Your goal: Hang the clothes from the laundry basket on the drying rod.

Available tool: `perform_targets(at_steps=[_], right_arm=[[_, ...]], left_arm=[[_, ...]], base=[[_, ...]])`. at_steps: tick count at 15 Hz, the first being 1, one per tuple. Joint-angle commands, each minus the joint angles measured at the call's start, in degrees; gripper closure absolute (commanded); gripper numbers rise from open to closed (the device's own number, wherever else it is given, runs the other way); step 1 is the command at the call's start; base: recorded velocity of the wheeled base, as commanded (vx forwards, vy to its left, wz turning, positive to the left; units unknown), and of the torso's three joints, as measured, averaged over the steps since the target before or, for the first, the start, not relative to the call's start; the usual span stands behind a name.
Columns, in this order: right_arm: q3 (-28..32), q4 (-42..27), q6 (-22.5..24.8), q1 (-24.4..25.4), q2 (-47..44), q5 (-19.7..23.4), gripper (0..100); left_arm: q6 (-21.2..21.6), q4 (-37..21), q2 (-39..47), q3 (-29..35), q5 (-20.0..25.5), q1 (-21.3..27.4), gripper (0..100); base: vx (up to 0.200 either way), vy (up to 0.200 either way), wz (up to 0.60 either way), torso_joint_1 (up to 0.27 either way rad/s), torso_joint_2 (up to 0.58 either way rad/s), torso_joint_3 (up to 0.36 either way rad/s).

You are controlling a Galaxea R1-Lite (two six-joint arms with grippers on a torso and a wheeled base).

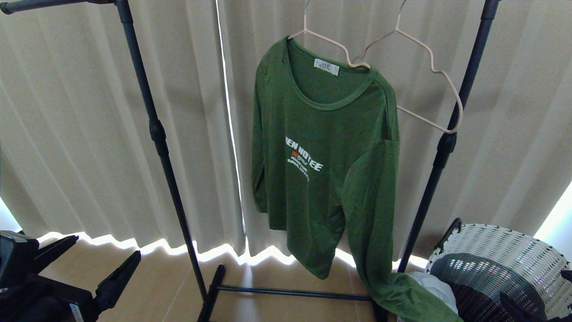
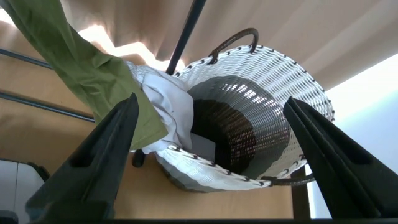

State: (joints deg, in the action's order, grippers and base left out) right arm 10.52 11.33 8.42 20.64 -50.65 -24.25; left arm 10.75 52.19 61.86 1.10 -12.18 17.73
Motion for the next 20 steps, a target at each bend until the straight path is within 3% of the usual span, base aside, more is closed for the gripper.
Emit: perform_targets(at_steps=[1,3,8,16,18,20], right_arm=[[-0.24,0.01,0.1,0.02,-0.06,-0.01,0],[-0.68,0.01,0.98,0.02,0.11,-0.01,0],[-1.47,0.54,0.98,0.02,0.38,0.08,0],[-2.7,-0.34,1.24,0.02,3.89,3.33,0],[-2.26,-4.29,1.24,0.02,3.45,3.42,0],[-0.76,-8.69,1.24,0.02,1.87,6.23,0]], left_arm=[[-0.03,-0.07,0.2,0.05,-0.04,0.03,0],[-0.12,-0.07,0.28,0.05,-0.04,0.03,0],[-0.03,-0.07,0.28,-0.22,0.05,0.2,0],[-0.12,0.02,-0.6,-0.66,-0.04,1.52,0],[-0.12,0.02,-0.86,-0.66,0.05,1.52,0],[-0.03,0.02,-0.95,-0.57,0.05,1.52,0]], base=[[0.0,0.0,0.0,0.0,0.0,0.0],[0.0,0.0,0.0,0.0,0.0,0.0],[0.2,0.0,0.0,-0.002,0.0,0.008],[0.0,0.0,0.0,0.0,0.0,0.0],[0.0,0.0,0.0,0.0,0.0,0.0],[0.0,0.0,0.0,0.0,0.0,0.0]])
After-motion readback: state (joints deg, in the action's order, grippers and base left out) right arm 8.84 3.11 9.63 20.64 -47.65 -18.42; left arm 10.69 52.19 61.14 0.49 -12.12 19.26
